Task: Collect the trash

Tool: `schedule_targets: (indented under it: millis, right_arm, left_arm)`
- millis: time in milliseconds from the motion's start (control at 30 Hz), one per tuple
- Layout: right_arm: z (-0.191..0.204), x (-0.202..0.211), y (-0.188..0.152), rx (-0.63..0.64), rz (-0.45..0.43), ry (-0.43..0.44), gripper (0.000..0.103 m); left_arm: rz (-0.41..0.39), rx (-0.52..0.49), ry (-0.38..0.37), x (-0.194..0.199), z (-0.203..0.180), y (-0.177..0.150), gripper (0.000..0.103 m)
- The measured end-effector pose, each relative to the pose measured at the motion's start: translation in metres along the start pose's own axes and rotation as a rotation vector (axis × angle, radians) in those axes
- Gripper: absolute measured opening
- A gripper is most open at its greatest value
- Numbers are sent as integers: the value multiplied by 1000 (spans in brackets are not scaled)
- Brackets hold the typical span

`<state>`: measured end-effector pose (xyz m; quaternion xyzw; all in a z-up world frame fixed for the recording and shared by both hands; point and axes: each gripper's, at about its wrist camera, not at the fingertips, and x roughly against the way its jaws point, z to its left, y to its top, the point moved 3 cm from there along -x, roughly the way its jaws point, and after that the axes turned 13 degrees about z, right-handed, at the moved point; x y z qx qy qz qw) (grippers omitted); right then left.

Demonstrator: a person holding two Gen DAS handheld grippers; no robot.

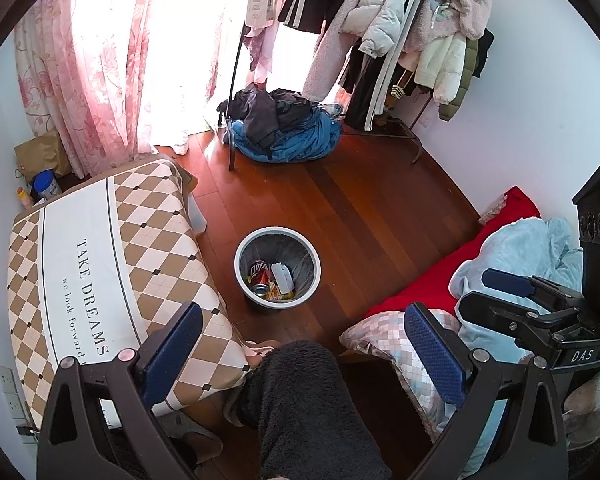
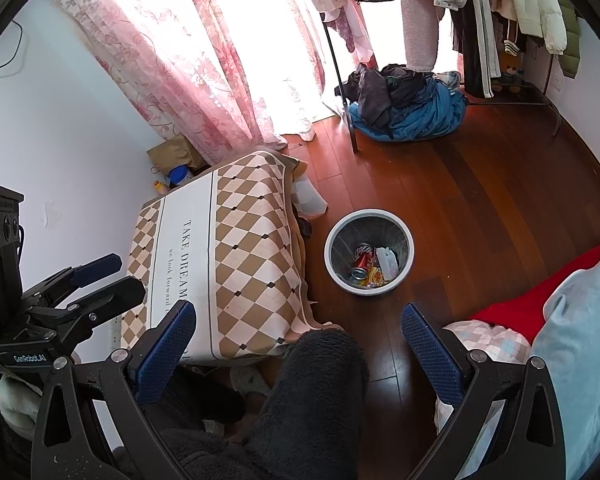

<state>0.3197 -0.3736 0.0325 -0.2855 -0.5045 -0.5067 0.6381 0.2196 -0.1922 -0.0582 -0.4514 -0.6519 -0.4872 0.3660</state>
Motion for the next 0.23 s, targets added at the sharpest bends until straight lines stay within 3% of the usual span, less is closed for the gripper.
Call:
schedule_targets:
  millis: [233]
  right_arm:
    - [-1,0,0,0,-1,1,103]
  left_arm:
    - [2,3,-10,2,-2,0,103]
